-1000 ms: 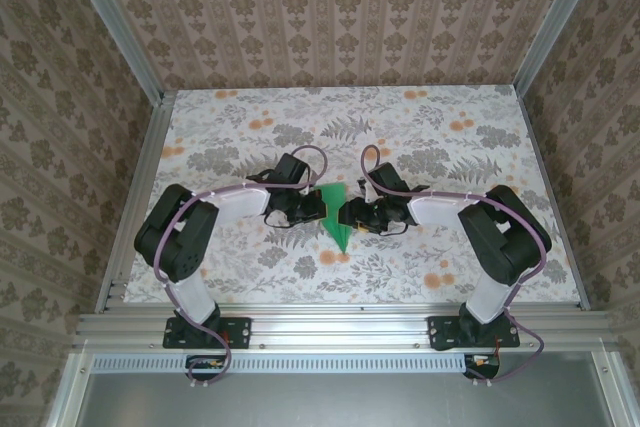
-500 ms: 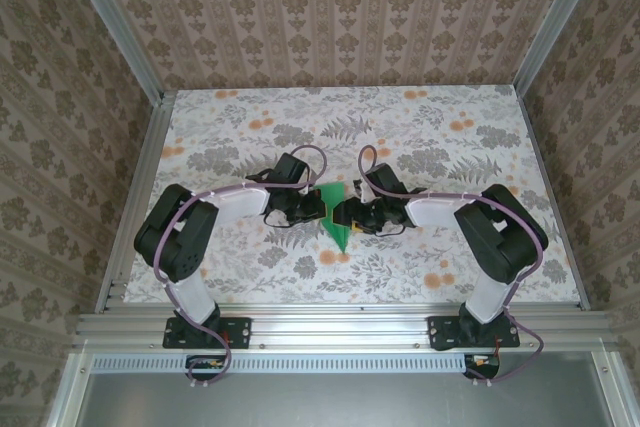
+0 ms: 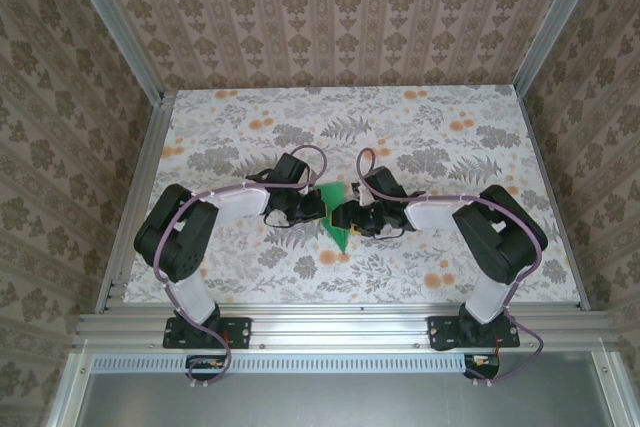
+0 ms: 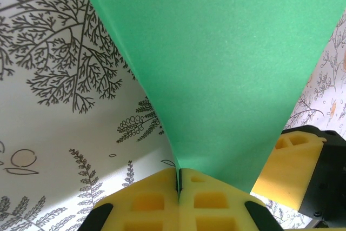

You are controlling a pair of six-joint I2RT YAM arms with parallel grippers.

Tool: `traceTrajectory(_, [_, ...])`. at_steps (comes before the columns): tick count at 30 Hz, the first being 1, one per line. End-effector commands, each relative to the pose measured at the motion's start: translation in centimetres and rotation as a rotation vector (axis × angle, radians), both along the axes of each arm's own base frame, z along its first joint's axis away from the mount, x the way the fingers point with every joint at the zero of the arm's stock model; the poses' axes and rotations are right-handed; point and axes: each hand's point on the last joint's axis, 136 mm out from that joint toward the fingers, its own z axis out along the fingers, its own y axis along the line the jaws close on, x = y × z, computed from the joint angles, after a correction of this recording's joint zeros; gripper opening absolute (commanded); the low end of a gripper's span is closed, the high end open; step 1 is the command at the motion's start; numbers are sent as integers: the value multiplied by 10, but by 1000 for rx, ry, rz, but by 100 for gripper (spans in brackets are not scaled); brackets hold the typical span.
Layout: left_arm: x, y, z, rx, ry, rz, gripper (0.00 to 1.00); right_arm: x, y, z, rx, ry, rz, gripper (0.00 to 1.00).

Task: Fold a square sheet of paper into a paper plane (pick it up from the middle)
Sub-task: Turn over the paper plane at the center of the table.

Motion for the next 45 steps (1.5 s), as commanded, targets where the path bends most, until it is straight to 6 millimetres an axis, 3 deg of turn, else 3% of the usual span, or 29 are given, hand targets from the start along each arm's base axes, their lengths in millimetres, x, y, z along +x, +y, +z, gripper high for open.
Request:
traceTrajectory(1, [0,-1,4,-13,2,-8,0,-4,4,7,-32,-43,43,52])
traceTrajectory(7, [0,-1,5,-16,3,-10,0,-4,0,1,-122,-66,53,39])
traceTrajectory(13, [0,-1,4,-16,5,-8,0,-3,-1,8,-168,-103,59,33])
traceTrajectory(19, [-1,-1,4,-16,6,-8,0,-1,-5,17,-189,-138,52,45])
traceTrajectory(27, [0,-1,3,-14,10,-9,0,-6,12,24,-106,-160,114,53])
traceTrajectory(35, [0,-1,4,-17,8,-7,0,-1,4,11,-215,-170,109,35])
traceTrajectory(45, [1,-1,8,-22,-3,-3,0,2,9,-1,-293,-170,142,30])
